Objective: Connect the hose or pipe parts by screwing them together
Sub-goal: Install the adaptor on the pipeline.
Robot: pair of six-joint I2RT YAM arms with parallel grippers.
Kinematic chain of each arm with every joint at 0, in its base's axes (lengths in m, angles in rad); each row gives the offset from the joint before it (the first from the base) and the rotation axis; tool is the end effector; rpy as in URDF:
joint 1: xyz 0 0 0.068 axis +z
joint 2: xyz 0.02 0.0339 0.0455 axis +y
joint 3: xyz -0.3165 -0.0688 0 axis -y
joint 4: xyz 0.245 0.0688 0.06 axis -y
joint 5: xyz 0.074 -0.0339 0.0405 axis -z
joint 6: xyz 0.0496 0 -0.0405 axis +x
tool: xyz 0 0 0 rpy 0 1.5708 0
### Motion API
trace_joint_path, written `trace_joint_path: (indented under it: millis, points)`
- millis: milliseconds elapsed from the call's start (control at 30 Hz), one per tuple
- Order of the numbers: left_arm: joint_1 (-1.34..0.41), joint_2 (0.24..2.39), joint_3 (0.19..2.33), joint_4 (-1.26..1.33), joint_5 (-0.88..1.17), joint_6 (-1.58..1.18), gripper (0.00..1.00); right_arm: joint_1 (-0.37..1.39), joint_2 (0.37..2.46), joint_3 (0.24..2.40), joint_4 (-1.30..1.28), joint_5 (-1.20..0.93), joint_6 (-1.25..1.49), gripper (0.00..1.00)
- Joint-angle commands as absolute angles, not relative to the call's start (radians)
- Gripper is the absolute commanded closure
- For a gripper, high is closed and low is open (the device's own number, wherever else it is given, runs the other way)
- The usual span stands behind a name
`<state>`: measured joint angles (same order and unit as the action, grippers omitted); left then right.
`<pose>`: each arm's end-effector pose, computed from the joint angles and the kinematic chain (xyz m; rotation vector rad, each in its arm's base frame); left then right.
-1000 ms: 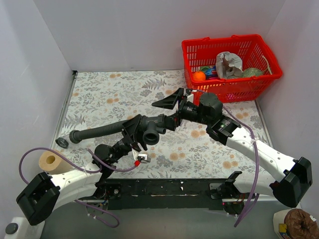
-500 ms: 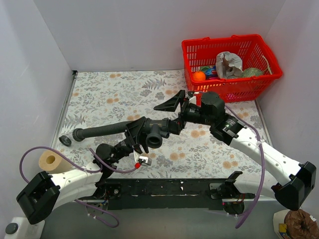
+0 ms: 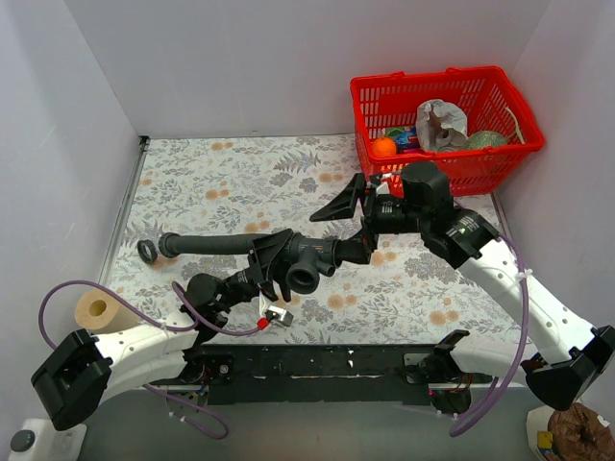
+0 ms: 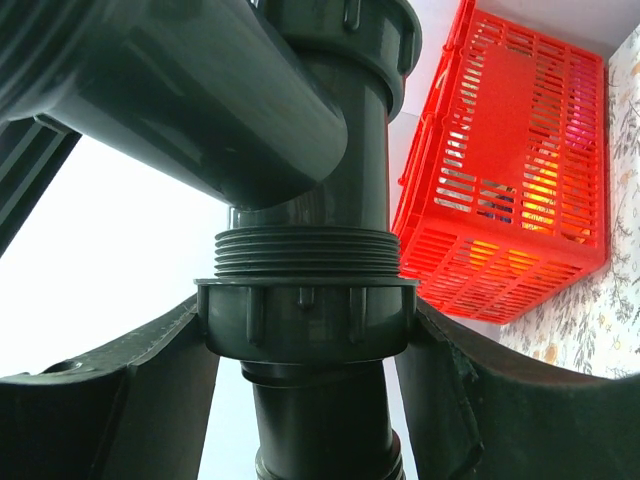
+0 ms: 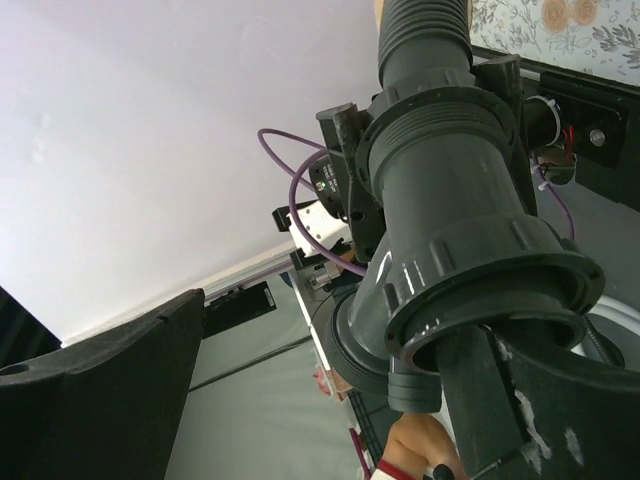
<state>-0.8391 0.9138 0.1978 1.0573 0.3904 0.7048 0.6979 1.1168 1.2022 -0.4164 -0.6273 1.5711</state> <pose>0.0954 -0.1345 0.2887 1.0933 0.6344 -0.3558 0.1561 0.1689 0.4415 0.5163 2.4331 1.8997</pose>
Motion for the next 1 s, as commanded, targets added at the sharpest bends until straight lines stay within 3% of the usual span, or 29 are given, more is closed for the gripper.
trace_joint_path:
  millis: [0, 467, 700, 867, 967]
  points:
    - [-0.856, 0.896, 0.255, 1.080, 0.428, 0.658, 1.00, 0.641, 1.117, 1.310, -0.488, -0.689, 1.494, 0.02]
    - [-0.854, 0.900, 0.362, 1.020, 0.252, 0.401, 1.00, 0.500, 1.186, 1.584, -0.791, -0.906, 1.211, 0.02]
    - [-0.850, 0.894, 0.517, 0.902, 0.114, 0.114, 1.00, 0.408, 1.319, 1.874, -1.011, -0.882, 0.780, 0.02]
    - [-0.845, 0.848, 0.571, 0.816, 0.100, -0.089, 1.00, 0.376, 1.485, 2.300, -1.177, -0.813, 0.461, 0.02]
    - [-0.842, 0.813, 0.594, 0.776, 0.145, -0.188, 1.00, 0.371, 1.513, 2.332, -1.178, -0.784, 0.271, 0.02]
